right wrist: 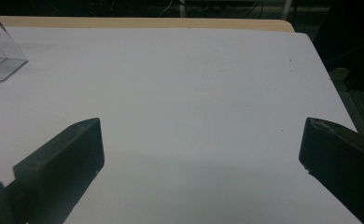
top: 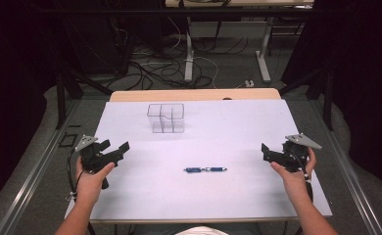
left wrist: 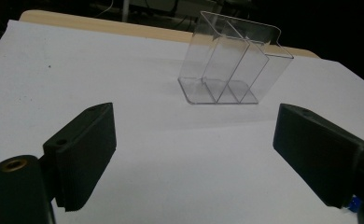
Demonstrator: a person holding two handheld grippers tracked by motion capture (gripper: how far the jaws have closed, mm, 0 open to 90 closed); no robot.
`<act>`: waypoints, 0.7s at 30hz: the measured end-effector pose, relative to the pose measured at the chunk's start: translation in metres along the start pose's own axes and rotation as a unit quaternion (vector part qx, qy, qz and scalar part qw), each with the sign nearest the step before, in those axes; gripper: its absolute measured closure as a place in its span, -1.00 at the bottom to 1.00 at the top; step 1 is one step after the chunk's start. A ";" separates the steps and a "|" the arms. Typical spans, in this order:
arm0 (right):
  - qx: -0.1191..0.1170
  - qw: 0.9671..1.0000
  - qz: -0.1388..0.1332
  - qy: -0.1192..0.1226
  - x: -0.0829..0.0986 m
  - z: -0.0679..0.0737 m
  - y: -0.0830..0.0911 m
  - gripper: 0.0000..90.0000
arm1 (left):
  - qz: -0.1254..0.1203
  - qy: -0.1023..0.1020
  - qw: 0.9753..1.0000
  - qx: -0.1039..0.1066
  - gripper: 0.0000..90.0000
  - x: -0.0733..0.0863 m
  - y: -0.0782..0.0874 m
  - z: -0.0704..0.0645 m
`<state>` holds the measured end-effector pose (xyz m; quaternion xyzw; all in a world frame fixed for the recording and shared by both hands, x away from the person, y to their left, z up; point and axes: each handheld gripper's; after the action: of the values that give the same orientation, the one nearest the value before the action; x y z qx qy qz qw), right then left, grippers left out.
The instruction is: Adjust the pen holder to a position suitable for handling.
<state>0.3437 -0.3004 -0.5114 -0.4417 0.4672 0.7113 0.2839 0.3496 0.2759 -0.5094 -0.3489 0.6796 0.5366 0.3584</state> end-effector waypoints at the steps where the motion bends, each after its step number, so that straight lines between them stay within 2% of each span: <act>1: -0.004 1.000 0.003 -0.003 0.000 0.000 0.001 -1.00 | 0.002 -0.001 1.000 0.000 -0.69 -0.001 0.000 0.000; 2: -0.007 1.000 0.024 -0.010 -0.001 0.000 0.005 -1.00 | 0.001 0.000 1.000 -0.001 -0.67 -0.001 -0.001 0.000; 7: -0.008 1.000 0.008 -0.012 0.000 0.001 0.004 -1.00 | 0.003 0.003 1.000 0.003 -0.65 -0.005 -0.005 -0.004; 11: -0.011 1.000 0.015 -0.023 -0.001 0.002 0.005 -0.99 | 0.007 0.011 1.000 0.011 -0.63 -0.010 -0.009 -0.007; 16: -0.012 1.000 0.014 -0.022 -0.001 0.004 0.007 -0.98 | 0.011 -0.002 1.000 0.003 -0.46 -0.020 -0.014 -0.014; 17: -0.014 1.000 0.006 -0.019 -0.001 0.005 0.007 -0.98 | 0.011 0.003 1.000 0.002 -0.39 -0.022 -0.015 -0.015; 21: -0.018 1.000 0.008 -0.023 -0.002 0.006 0.008 -0.98 | 0.004 0.006 1.000 0.007 -0.30 -0.032 -0.019 -0.019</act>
<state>0.3358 -0.2976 -0.5055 -0.4262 0.4511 0.7322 0.2807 0.3798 0.2564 -0.4879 -0.3463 0.6870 0.5314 0.3546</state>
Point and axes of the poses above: each handheld gripper's, and its own axes: y roughly backward along the jaws, x roughly out of its underside, z roughly to its left, and after that the axes turned 15 degrees about -x, right-handed
